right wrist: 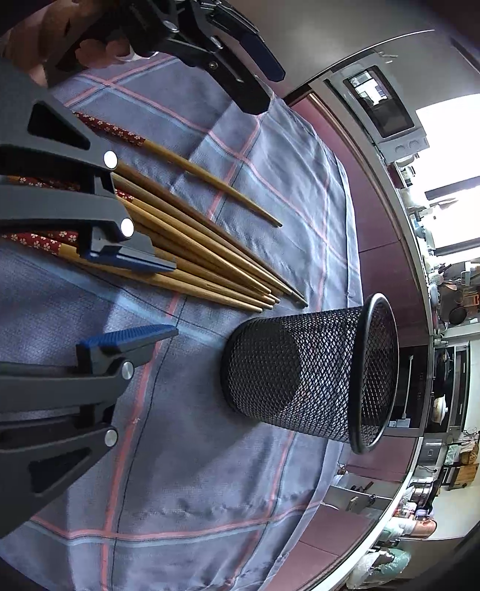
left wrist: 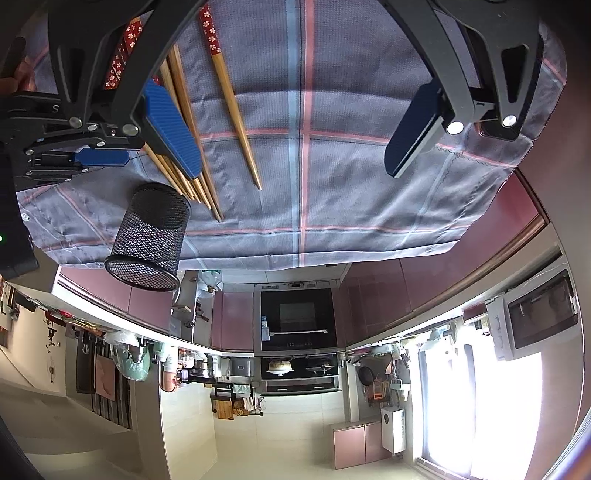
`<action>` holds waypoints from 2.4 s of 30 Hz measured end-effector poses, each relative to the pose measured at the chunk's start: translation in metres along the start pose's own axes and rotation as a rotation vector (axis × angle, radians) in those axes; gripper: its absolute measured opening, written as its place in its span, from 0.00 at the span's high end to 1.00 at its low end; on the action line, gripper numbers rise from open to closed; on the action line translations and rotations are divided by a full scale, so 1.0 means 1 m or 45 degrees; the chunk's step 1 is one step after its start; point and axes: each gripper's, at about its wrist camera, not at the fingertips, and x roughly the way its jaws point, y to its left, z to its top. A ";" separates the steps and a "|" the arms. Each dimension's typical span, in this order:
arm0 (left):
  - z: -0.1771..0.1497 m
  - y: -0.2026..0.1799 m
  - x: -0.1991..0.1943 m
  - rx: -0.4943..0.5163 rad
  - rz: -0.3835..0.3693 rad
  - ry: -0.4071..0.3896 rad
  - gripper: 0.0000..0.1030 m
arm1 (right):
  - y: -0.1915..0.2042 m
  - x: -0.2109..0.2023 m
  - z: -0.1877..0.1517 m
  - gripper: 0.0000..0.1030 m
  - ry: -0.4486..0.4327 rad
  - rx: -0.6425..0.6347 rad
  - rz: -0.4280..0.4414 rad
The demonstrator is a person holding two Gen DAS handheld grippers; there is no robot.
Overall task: Organize utensils
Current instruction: 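Move the right gripper to the wooden chopsticks and grasp one, then lift the chopstick with the right gripper and lower it into the mesh cup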
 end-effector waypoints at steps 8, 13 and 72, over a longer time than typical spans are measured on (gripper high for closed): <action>-0.001 0.001 0.007 0.008 -0.023 0.033 0.05 | 0.013 0.015 0.012 0.85 0.077 -0.086 -0.083; -0.003 0.000 0.010 0.023 -0.038 0.044 0.08 | 0.015 0.021 0.021 0.86 0.110 -0.121 -0.090; -0.012 -0.025 0.053 0.109 -0.205 0.314 0.58 | -0.058 -0.127 0.135 0.95 -0.770 0.041 -0.047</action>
